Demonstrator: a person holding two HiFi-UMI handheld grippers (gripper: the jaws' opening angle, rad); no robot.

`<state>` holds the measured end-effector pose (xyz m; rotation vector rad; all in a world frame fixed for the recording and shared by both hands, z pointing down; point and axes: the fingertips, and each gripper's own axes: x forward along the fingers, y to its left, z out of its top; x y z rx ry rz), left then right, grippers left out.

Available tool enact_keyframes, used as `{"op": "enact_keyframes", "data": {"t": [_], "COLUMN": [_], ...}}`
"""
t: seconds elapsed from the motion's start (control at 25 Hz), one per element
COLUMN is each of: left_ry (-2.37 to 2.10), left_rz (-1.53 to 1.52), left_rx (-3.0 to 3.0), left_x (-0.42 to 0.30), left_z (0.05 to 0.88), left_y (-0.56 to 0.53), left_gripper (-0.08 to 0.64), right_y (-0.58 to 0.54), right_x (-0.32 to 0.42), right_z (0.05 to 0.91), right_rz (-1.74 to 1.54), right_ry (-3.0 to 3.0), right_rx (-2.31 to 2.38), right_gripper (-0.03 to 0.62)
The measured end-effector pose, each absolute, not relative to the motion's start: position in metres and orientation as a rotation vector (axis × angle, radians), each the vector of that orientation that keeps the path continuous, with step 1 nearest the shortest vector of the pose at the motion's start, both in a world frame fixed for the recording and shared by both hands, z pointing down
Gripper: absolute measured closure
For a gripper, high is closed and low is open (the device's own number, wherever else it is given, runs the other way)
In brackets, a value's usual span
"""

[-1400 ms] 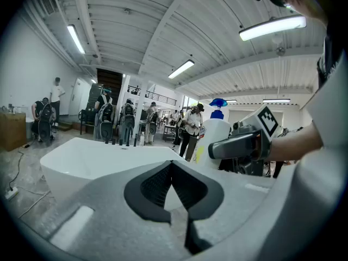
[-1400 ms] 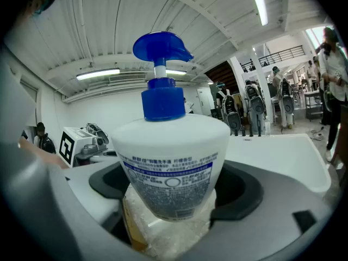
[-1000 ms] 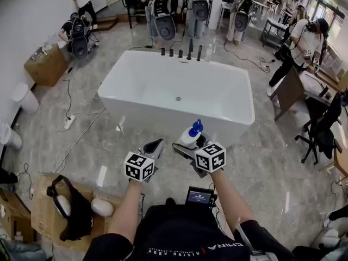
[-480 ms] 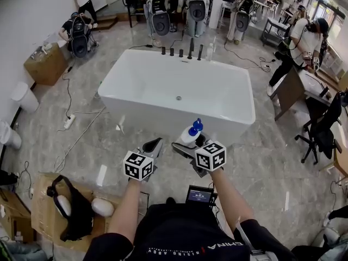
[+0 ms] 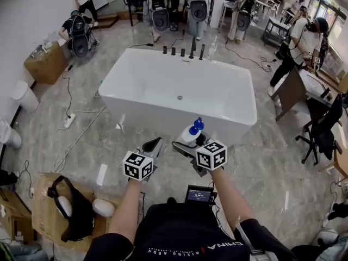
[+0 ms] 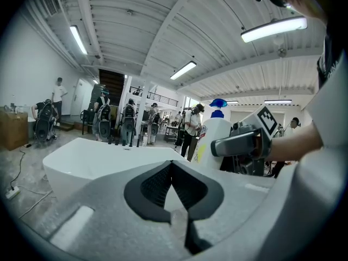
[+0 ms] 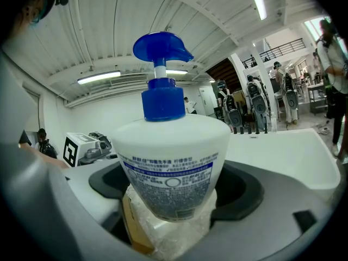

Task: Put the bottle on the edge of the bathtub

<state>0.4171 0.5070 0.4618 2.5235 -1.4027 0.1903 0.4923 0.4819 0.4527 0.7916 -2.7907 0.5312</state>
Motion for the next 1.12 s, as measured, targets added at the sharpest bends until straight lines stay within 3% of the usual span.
{"op": "enact_keyframes", "data": {"t": [0.6,1.12], "left_ry": [-1.437,-1.483], "left_rz": [0.172,0.217], "left_rx": [2.450,2.413], "left_x": [0.379,0.323], "left_z": [0.476,0.474], "left_y": [0.462,0.328], "left_gripper": [0.551,0.551], "right_y": [0.422,0.283], "right_x": [0.459,0.403], "right_z": [0.465,0.464], "right_rz": [0.574,0.595], "right_ry": [-2.775,-2.798], "right_rx": [0.764,0.715], "right_gripper": [0.115,0.115]}}
